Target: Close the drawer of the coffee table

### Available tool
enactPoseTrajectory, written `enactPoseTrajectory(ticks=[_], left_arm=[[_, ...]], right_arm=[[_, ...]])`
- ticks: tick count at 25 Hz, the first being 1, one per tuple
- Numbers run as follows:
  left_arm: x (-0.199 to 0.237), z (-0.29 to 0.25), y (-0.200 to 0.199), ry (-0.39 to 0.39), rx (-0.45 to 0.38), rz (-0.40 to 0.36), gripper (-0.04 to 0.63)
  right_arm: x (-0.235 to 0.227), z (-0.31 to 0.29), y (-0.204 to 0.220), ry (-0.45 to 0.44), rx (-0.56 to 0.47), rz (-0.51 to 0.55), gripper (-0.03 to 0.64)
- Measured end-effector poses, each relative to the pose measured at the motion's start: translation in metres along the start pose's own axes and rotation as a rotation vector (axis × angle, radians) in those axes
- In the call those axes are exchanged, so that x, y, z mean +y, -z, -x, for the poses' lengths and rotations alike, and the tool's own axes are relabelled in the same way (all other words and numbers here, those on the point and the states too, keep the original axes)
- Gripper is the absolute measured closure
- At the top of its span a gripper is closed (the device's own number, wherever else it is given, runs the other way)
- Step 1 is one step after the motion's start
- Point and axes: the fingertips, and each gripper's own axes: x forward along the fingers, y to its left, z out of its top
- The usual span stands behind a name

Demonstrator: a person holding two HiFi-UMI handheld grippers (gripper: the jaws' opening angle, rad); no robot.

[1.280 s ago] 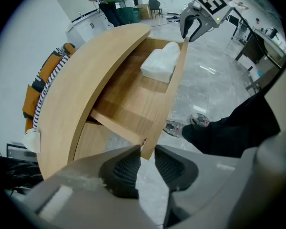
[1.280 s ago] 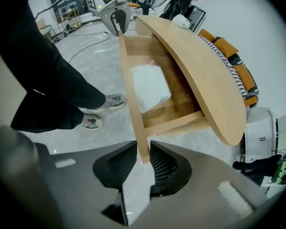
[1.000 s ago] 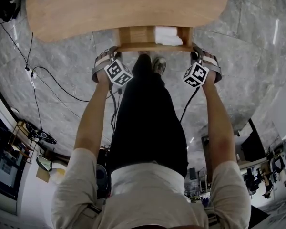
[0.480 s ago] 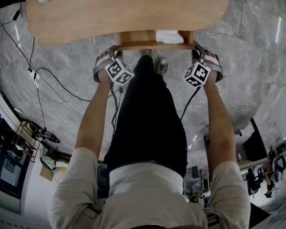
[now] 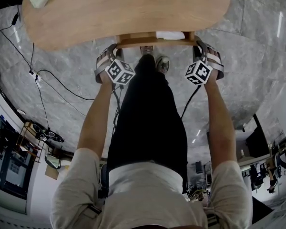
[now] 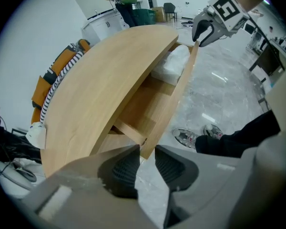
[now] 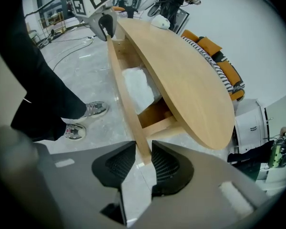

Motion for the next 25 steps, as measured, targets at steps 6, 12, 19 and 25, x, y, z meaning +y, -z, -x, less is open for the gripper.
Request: enactPoseTrajectory(ticks=[6,12,19,25], left_arm=[[0.000,0.001,0.003,-0.016,-0.021,0.184,0.465],[0.016,-0.001,-0.005,-0.067,-0.032,0.341,0.462],[0.027,-0.006,-0.008,-0.063,-0.037,0.561,0.463],[0.028,-0.009,-0.008,-0.051,-0.049,0.658,0.466]], right_arm=[[-0.001,0.001,0.001,0.037,-0.019,-0.054,0.499],[-0.022,-0.001,-0.002,0.117,-0.036,-0.205,0.483],[-0.037,-0.005,-0.007,0.186,-0.038,-0.366,0.471],[-0.038,-0.008,-0.005,0.213,-0.043,-0.473,0.465]])
